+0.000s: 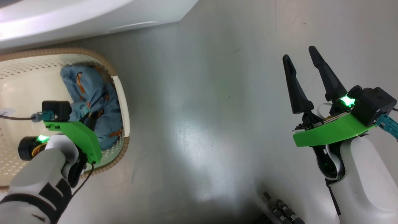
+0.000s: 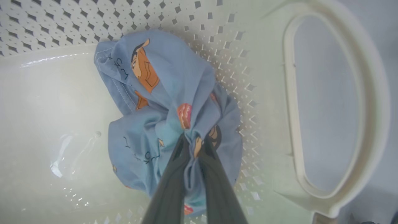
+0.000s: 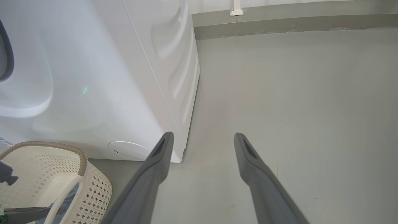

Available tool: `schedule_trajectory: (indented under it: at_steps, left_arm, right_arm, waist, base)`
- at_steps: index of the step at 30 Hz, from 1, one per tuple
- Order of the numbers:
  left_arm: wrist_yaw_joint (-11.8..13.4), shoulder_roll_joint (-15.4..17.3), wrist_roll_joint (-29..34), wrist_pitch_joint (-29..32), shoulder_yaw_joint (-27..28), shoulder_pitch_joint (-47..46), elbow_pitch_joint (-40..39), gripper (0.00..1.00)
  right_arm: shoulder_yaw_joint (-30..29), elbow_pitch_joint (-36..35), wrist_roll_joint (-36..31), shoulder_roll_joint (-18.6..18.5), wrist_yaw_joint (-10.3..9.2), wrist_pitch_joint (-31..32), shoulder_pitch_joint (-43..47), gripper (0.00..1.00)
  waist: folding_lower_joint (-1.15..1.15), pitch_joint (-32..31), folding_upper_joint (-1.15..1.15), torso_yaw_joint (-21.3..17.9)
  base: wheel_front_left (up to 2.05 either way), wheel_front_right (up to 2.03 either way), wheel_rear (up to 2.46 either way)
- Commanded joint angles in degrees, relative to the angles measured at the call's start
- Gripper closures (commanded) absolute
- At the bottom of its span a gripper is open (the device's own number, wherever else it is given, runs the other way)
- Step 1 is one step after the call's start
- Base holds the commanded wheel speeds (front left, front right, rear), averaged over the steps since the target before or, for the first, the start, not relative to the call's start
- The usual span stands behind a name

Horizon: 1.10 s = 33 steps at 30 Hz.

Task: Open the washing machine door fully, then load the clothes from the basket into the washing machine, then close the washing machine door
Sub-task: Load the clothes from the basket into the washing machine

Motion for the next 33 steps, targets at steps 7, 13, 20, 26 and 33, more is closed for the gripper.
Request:
schedule_trajectory:
  at_steps: [7, 13, 20, 26, 33]
  left_arm:
    - [-0.14, 2.08, -3.95, -2.05, -1.48, -0.15, 0.93, 1.0]
    - [-0.14, 2.51, -6.82, -3.7, -1.45, 1.1, 1.8, 1.0]
    - [-0.14, 2.63, -8.11, -4.32, -0.43, 3.2, 2.32, 1.0]
    - [-0.14, 3.3, -4.59, -4.37, 5.71, 5.06, 0.2, 1.0]
    - [-0.14, 3.85, 4.53, -4.38, 16.58, 10.27, -4.56, 1.0]
  right_arm:
    - [0.79, -0.76, -0.68, 0.01, 0.16, -0.27, 0.92, 0.0]
    - [1.14, -0.17, -0.66, -0.39, 0.16, -0.27, 1.03, 0.0]
    - [1.52, 1.01, -0.35, -0.99, 0.16, -0.27, 2.19, 0.0]
    - [1.8, 2.15, 0.03, -1.98, 0.16, -0.27, 4.24, 0.0]
    - [2.11, 3.29, 0.48, -3.22, 0.16, -0.27, 6.85, 0.0]
  waist:
    - [0.0, -2.06, 0.0, 1.02]
    - [0.0, -5.2, 0.0, 2.36]
    - [0.0, -9.74, 0.0, 4.06]
    - [0.0, -14.33, 0.0, 5.81]
    - [0.0, -19.4, 0.0, 7.11]
  base:
    - [0.0, 0.0, 0.0]
    - [0.0, 0.0, 0.0]
    - [0.0, 0.0, 0.0]
    - [0.0, 0.0, 0.0]
    - [0.0, 0.0, 0.0]
